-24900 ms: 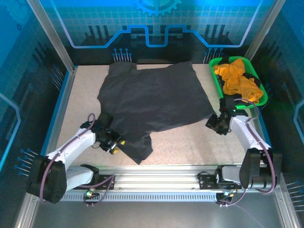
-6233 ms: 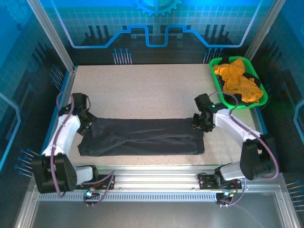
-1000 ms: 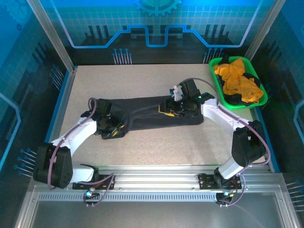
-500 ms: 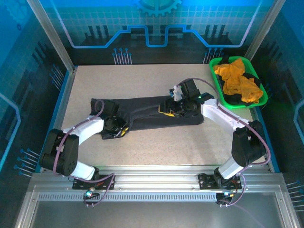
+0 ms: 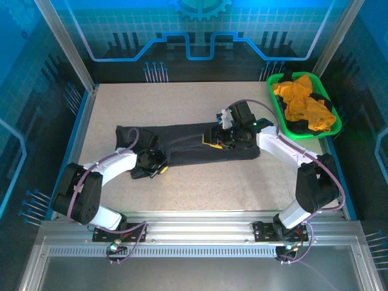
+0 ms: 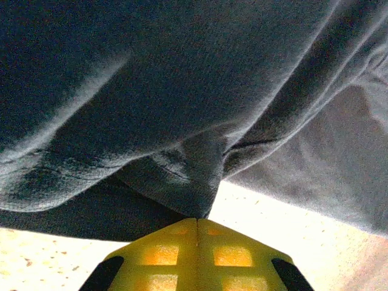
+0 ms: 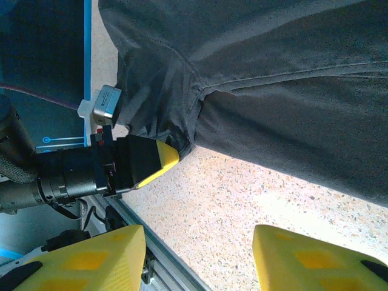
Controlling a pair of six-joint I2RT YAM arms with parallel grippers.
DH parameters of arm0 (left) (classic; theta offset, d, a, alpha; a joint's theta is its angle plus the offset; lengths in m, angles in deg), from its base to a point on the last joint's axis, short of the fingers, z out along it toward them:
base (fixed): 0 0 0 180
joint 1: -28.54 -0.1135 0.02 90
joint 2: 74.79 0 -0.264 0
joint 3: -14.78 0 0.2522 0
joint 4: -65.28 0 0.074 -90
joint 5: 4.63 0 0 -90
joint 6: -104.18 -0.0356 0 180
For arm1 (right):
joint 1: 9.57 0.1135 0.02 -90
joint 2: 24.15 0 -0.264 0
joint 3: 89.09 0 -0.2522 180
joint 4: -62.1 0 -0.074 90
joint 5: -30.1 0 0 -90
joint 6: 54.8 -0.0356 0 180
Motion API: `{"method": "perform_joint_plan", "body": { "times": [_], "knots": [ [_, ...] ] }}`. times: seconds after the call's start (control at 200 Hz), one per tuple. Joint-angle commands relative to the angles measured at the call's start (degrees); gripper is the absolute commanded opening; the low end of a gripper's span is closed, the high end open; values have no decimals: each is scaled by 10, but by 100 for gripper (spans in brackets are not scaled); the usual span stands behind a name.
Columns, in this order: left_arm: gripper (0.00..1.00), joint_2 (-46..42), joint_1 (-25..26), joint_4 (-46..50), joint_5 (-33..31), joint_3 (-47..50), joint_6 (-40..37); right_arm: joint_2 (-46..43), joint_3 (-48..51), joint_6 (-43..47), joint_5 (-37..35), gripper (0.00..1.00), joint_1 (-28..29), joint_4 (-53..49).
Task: Fold and stack the t-shirts
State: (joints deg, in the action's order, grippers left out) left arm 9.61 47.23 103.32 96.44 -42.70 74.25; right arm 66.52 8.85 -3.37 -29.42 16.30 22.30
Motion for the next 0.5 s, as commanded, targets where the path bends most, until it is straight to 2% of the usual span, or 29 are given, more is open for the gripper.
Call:
{"method": "perform_joint_plan", "body": {
  "times": [0.0, 0.135, 0.2, 0.295, 0.4, 0.495],
  "knots": [
    [6, 8, 8, 10, 32, -3, 1, 7, 0, 1, 10, 51, 3, 1],
    [32, 1, 5, -9, 53, -9, -22, 12, 1, 1, 12, 51, 3, 1],
    [39, -11, -10, 19, 38, -20, -54, 13, -1, 2, 13, 51, 3, 0],
    [40, -38, -67, 35, 36, -13, -83, 16, -5, 5, 15, 51, 3, -4],
    [39, -67, -164, 49, 27, -12, -133, 20, -11, 9, 19, 51, 3, -8],
    [35, -74, -245, 15, 31, -13, -178, 23, -15, 11, 26, 51, 4, -5]
  ]
}}
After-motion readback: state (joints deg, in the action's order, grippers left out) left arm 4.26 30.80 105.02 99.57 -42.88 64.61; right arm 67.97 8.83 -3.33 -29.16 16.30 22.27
